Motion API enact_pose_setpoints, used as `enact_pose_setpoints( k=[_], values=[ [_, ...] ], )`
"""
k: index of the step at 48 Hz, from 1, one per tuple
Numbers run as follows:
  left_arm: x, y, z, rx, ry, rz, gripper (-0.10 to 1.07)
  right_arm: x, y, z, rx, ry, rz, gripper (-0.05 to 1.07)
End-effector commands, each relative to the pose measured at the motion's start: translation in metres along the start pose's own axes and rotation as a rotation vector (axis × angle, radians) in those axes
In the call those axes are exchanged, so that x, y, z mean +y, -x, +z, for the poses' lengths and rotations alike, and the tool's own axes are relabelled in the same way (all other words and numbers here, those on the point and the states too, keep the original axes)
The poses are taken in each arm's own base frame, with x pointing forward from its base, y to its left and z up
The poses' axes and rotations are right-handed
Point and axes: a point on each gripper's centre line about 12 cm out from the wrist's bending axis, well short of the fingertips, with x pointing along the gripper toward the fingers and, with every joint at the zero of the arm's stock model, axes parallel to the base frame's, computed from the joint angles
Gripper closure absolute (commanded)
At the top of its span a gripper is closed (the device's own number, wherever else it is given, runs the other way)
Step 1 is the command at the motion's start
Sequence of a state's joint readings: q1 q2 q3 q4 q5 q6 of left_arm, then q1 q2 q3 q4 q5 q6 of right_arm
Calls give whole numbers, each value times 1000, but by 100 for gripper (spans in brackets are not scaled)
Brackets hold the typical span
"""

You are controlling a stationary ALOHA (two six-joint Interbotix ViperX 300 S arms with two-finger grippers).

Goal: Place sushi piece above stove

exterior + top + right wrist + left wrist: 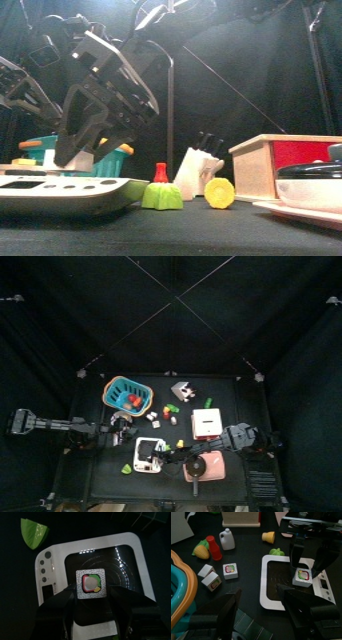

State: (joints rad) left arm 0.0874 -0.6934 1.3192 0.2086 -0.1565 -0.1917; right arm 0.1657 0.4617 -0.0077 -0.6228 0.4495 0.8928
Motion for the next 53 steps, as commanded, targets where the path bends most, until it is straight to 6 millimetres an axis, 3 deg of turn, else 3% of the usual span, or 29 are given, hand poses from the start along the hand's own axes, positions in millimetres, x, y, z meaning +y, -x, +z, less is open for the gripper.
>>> enact_pose_setpoints(
  k=[1, 14, 28, 41, 53],
  values=[
    [0, -1, 6, -17, 0, -2, 5, -20, 28, 38, -91, -37, -7, 35],
    [0, -1, 6, -17, 1, 0, 5, -72, 22, 49, -101, -92, -81, 35],
    [0, -1, 6, -15, 0, -2, 5, -111, 1, 44, -79, -133, -136, 35],
    [0, -1, 6, -15, 0, 0, 5, -119, -11, 39, -71, -141, -136, 34],
    [0, -1, 6, -15, 0, 0, 5, -126, -17, 35, -61, -148, -148, 22]
  ],
)
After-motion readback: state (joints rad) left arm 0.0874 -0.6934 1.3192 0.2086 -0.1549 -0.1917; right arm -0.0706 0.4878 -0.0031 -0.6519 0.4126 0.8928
